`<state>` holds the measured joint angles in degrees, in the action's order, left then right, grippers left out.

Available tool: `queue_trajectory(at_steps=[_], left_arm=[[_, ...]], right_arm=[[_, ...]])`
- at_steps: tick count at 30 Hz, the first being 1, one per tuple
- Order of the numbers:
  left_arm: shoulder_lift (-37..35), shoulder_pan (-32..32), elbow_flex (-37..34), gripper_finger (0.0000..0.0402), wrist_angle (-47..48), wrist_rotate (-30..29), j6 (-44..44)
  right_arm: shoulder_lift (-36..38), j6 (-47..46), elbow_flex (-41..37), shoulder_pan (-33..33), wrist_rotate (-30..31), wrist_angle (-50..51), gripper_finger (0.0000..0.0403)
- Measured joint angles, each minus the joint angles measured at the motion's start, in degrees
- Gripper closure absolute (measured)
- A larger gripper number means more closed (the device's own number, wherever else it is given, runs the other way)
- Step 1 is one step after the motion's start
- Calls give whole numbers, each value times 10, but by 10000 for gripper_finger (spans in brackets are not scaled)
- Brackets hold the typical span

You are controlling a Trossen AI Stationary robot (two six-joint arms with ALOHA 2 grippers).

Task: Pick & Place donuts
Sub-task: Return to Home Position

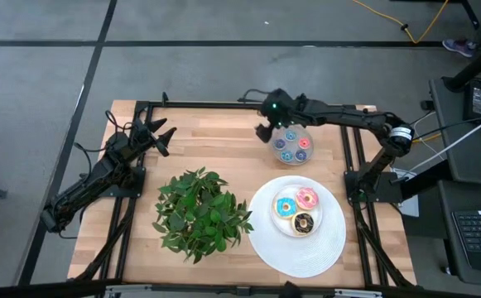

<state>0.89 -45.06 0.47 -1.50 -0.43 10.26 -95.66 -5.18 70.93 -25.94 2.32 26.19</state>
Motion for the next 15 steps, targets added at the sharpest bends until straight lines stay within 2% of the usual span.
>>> queue_trajectory(at_steps=[15], left_arm=[[0, 0, 0, 131, 0, 0, 0]], right_arm=[[0, 87, 104, -40, 2, -172, 54]])
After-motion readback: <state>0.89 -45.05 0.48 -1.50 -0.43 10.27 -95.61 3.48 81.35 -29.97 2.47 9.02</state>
